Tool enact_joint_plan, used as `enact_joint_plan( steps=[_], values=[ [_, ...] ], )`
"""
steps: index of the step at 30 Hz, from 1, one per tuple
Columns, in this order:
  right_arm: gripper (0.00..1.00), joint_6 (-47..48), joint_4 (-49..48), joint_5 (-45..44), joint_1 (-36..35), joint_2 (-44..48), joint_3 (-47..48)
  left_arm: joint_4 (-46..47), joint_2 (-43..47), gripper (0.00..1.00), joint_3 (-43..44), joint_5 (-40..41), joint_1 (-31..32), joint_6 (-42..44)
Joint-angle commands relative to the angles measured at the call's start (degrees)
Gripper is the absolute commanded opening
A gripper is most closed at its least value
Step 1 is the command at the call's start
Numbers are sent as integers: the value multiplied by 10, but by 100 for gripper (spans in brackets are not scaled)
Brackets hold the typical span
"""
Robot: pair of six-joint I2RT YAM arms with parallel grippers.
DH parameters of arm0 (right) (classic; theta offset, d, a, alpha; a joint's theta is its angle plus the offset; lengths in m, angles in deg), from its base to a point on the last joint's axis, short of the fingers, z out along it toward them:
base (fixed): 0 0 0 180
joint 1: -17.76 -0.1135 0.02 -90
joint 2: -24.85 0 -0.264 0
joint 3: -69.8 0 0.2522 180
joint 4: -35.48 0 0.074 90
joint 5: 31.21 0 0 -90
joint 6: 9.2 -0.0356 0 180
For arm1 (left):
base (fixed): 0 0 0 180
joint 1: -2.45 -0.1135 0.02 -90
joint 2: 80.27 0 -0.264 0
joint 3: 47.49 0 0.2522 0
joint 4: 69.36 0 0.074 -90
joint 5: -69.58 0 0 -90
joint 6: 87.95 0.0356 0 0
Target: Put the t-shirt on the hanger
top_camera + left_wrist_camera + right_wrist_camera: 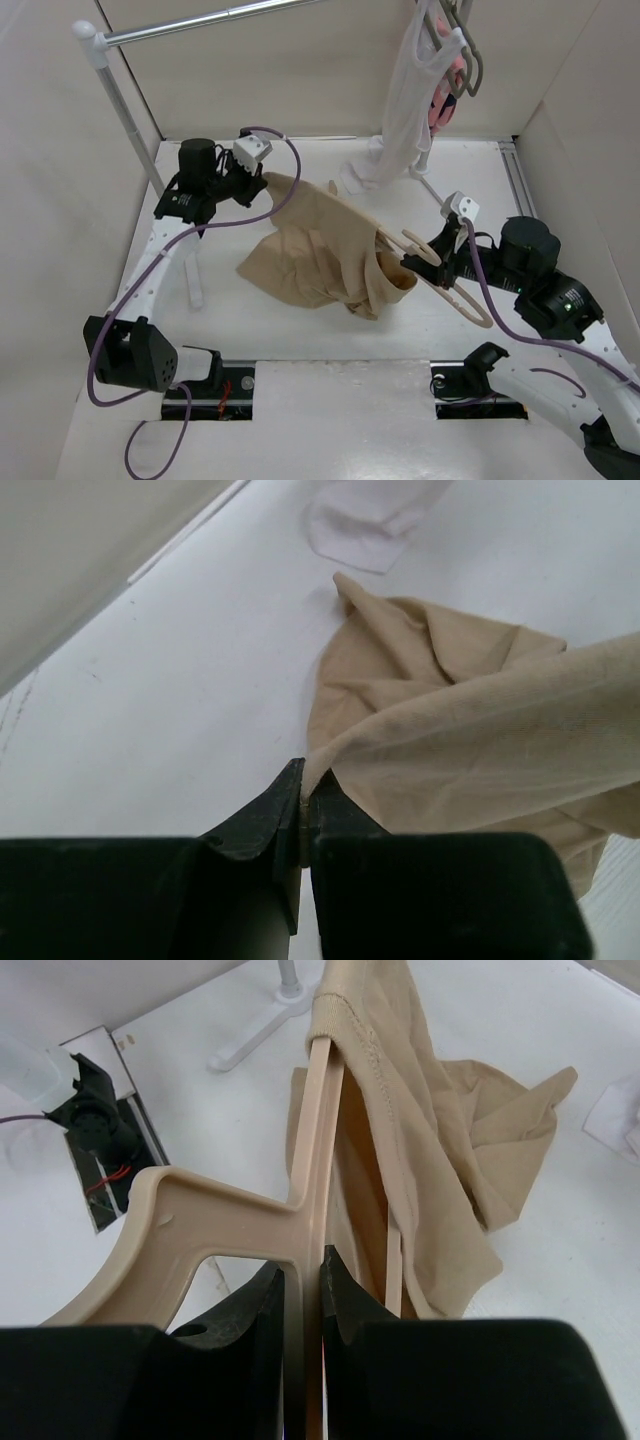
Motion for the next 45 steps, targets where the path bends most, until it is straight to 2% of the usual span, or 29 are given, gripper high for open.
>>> enact_joint_plan(
  steps=[1,5,7,8,10,11,12,18,19,21,23,24,27,30,32,34,37,41,42,44,45],
  values=[
    [0,4,-30,13,1,9,23,5,33,0,-24,7,1,42],
    [0,9,-36,26,1,-14,44,22,55,0,-54,26,1,75],
    [0,9,-51,32,1,-20,44,-7,66,0,-55,3,1,118],
    [0,9,-51,39,1,-25,44,-7,73,10,-55,-13,1,127],
    [0,9,-59,44,1,-33,44,-26,100,56,-60,-73,1,157],
    [0,9,-59,44,1,-40,44,-26,110,75,-54,-90,1,186],
    [0,9,-64,44,1,-40,44,-26,120,84,-48,-103,1,197],
    [0,21,-70,49,1,-53,33,0,187,93,-42,-171,-22,254],
    [0,26,-76,49,1,-59,33,-43,188,93,-30,-192,-22,291],
    [0,26,-92,49,1,-67,28,-130,183,95,-5,-284,-15,362],
    [0,26,-104,65,1,-89,28,-258,162,95,47,-301,24,421],
    [0,26,-112,85,1,-96,34,-280,139,95,60,-291,75,431],
    [0,26,-139,110,1,-125,48,-263,122,95,69,-227,130,393],
    [0,26,-150,119,1,-151,63,-182,134,95,48,-205,131,350],
    [0,32,-150,124,-5,-162,63,-182,134,95,48,-198,131,358],
    [0,32,-163,129,-12,-171,63,-221,114,91,68,-198,131,369],
    [0,27,-186,129,-32,-186,69,-294,64,91,90,-191,131,400],
    [0,26,-198,135,-58,-222,81,-313,42,87,82,-173,163,408],
    [0,26,-198,140,-64,-228,89,-305,42,81,82,-173,168,399],
    [0,26,-198,140,-65,-241,95,-291,36,59,76,-173,168,376],
    [0,26,-198,140,-65,-241,95,-291,36,34,82,-173,168,376]
  ],
)
